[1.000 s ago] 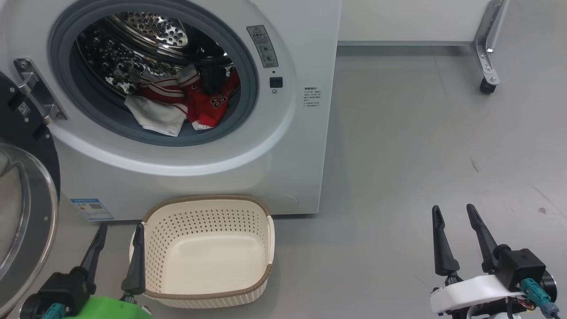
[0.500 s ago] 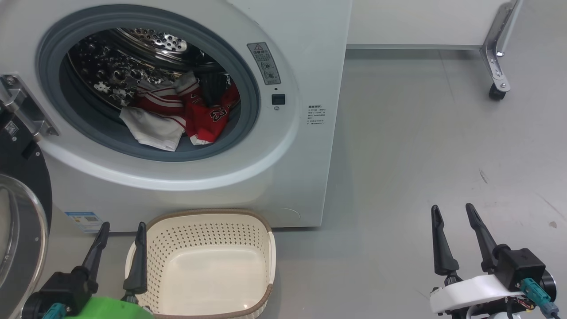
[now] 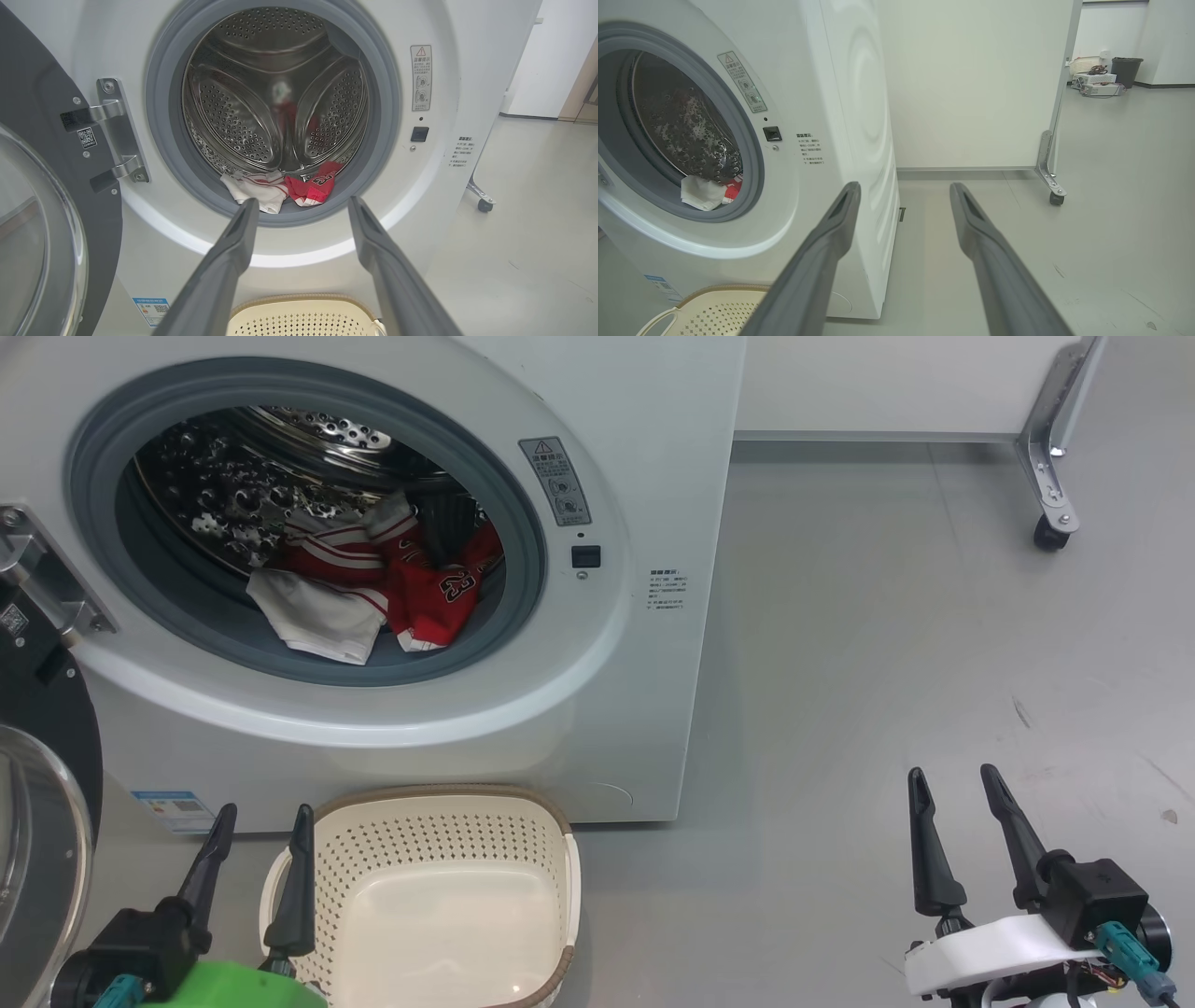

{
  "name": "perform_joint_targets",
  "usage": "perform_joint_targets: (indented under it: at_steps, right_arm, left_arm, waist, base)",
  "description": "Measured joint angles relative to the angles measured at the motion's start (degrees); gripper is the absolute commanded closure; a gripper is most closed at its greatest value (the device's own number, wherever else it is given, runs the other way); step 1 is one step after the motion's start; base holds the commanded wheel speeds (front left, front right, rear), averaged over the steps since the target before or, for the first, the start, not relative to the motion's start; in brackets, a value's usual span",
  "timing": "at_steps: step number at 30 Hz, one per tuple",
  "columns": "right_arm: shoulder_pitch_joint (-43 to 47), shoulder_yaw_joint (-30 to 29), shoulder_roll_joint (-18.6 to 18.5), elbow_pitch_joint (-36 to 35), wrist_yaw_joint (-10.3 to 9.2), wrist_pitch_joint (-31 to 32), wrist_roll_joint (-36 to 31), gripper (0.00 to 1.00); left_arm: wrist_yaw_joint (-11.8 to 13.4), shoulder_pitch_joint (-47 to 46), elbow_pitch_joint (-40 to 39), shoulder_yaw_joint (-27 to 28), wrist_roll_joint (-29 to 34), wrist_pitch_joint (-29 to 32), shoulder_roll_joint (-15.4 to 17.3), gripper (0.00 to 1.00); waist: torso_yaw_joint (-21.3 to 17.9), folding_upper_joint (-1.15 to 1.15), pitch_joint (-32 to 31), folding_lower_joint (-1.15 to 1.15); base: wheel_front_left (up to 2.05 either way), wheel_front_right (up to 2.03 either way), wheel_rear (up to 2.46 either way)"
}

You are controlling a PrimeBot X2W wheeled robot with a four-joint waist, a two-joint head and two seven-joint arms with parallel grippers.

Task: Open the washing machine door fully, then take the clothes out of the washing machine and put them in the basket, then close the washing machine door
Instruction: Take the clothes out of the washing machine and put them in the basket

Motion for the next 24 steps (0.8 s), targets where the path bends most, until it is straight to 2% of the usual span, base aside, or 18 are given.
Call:
perform_joint_targets:
  at_steps: [24]
  right_arm:
    - [0.0, 0.1, 0.0, 0.0, -0.01, 0.0, 0.0, 0.0]
  left_arm:
    - [0.0, 0.0, 0.0, 0.0, 0.1, 0.0, 0.0, 0.0]
  waist:
    - [0.2, 0.0, 0.5, 0.0]
  base:
    - [0.0, 0.0, 0.0]
